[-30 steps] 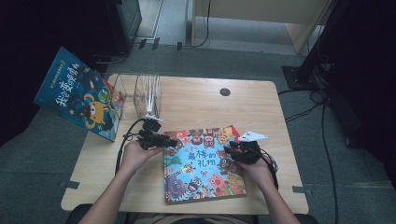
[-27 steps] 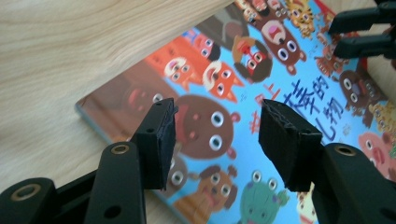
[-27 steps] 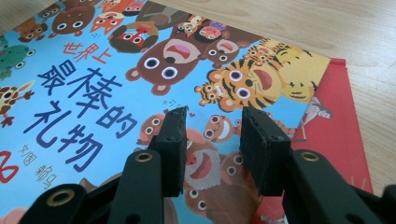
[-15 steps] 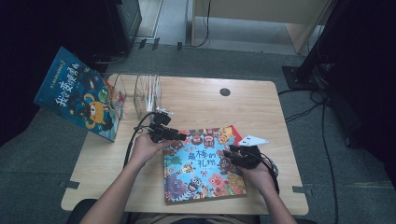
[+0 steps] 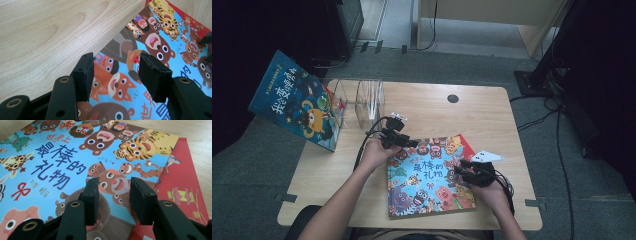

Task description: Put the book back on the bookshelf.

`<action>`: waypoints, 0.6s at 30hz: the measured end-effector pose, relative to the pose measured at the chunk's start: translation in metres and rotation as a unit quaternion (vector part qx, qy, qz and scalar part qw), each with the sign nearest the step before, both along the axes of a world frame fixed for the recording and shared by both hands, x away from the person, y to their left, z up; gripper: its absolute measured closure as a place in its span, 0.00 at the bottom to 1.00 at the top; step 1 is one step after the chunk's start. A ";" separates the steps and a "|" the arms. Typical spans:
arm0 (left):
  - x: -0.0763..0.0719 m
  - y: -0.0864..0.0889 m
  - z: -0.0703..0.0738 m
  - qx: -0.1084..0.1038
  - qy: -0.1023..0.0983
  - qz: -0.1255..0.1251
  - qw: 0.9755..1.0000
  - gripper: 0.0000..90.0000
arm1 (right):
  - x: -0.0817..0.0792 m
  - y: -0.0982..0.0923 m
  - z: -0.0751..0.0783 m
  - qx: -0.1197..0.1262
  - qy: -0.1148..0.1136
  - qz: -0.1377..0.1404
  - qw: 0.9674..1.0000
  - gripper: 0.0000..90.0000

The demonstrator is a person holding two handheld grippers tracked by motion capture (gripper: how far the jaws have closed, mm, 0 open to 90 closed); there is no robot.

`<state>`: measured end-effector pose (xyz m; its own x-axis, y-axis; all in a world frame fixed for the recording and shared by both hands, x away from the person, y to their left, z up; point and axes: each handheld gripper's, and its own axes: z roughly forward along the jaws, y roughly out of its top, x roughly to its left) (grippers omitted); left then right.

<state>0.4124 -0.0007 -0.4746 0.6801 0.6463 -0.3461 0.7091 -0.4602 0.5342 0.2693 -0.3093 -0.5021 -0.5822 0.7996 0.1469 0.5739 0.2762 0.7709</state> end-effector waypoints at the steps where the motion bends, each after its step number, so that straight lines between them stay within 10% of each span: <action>1: 0.002 0.000 -0.001 0.001 -0.001 0.001 1.000 0.52 | -0.001 -0.001 0.000 0.000 0.001 0.000 1.000 0.67; 18: 0.008 0.000 -0.006 0.011 -0.011 0.002 1.000 0.52 | -0.010 -0.005 -0.001 0.002 0.000 -0.005 1.000 0.67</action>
